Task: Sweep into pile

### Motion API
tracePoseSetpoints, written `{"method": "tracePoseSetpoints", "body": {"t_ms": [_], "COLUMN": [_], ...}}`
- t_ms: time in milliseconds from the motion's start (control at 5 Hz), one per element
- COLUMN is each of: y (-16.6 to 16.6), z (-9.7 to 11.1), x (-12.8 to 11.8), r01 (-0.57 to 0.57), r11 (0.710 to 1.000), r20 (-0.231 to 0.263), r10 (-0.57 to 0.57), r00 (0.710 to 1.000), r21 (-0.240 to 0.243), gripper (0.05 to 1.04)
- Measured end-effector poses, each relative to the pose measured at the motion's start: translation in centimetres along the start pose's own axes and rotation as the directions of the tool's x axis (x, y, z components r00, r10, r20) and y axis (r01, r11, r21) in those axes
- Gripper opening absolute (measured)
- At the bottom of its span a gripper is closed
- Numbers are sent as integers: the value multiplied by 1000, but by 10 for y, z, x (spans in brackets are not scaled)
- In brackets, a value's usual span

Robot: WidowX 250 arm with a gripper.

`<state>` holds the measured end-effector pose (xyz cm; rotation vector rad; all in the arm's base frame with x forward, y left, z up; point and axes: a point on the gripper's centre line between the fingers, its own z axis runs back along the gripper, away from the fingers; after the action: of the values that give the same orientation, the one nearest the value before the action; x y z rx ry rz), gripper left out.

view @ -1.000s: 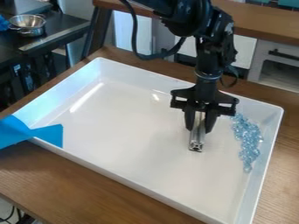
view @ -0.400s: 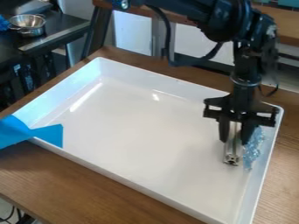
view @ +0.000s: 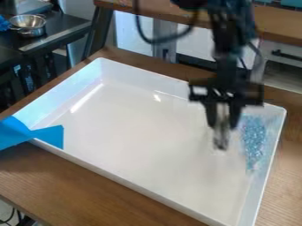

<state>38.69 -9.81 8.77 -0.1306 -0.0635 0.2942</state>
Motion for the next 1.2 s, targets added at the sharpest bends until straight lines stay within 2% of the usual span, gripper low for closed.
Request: {"method": "tracePoseSetpoints", "body": {"t_ms": [400,600,800,1000,1200], "y": [75,127,160,190,200], "z": [66,69,50,32,11], "x": [-4,-10,-21,-27,-30], "r01": [-48,-148,-207,-286,-324], "r11": [994,984,974,955,945], "r20": [-35,-37,-47,-18,30], "r10": [45,145,204,285,325], "r00": [998,989,978,958,945], "r21": [-102,-97,-90,-75,-34], "gripper": [367,367,367,367,408]}}
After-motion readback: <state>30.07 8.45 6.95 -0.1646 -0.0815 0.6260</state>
